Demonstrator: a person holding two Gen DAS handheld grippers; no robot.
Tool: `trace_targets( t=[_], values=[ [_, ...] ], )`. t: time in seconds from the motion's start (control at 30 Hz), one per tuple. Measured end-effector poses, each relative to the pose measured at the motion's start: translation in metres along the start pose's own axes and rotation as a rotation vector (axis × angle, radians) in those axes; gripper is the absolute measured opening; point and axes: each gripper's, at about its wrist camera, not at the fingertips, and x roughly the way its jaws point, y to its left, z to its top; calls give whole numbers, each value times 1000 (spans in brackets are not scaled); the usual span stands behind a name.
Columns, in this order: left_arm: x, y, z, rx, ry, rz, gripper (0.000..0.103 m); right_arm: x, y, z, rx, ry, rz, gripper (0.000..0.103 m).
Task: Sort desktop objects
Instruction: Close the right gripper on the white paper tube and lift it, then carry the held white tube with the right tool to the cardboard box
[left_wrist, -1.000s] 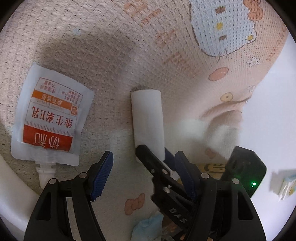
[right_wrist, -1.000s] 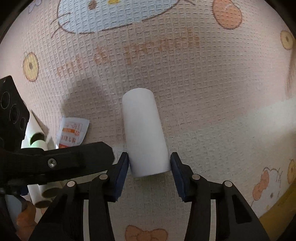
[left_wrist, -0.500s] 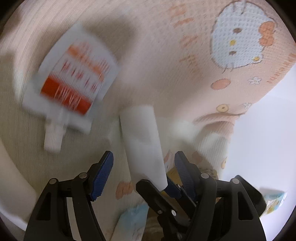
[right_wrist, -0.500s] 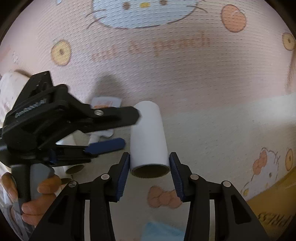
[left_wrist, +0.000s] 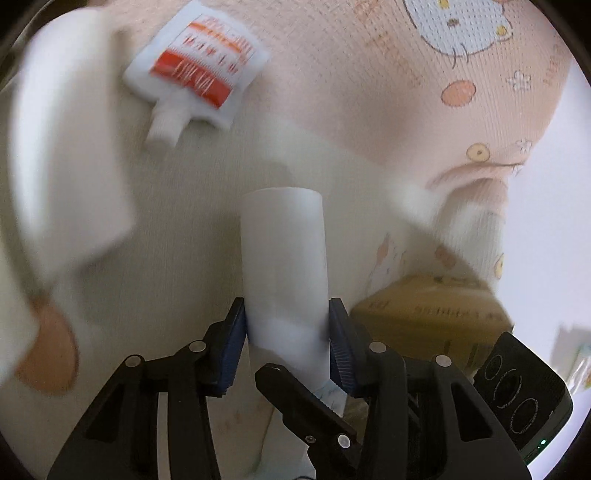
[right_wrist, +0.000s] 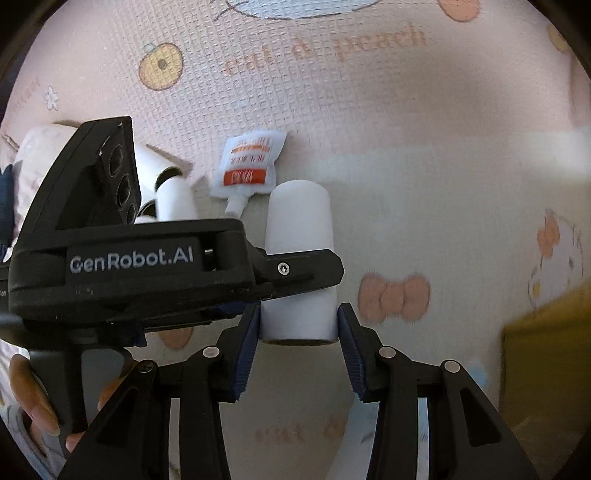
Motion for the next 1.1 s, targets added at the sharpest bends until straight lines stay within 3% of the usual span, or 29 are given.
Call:
trace_targets(
  t=[0.17, 0.43, 0.63, 0.73, 0.97, 1.1],
  values=[
    [-12, 16, -27, -41, 42, 54, 48, -18, 19, -41, -32, -20, 15, 40],
    [-33, 24, -63, 24, 34, 193, 49, -10, 38, -76, -72, -5, 39, 40],
    [-39, 37, -76, -39, 57, 165, 60, -12, 37, -91, -114, 12, 64, 40],
    [-43, 40, -77, -60, 54, 151, 60, -18, 32, -97, -96, 22, 84, 40],
    [-63, 53, -58, -114, -53, 181, 61, -18, 31, -106, -106, 37, 52, 40],
    [-57, 63, -55, -160, -4, 114, 61, -18, 26, -104, -72, 39, 78, 41]
  ],
)
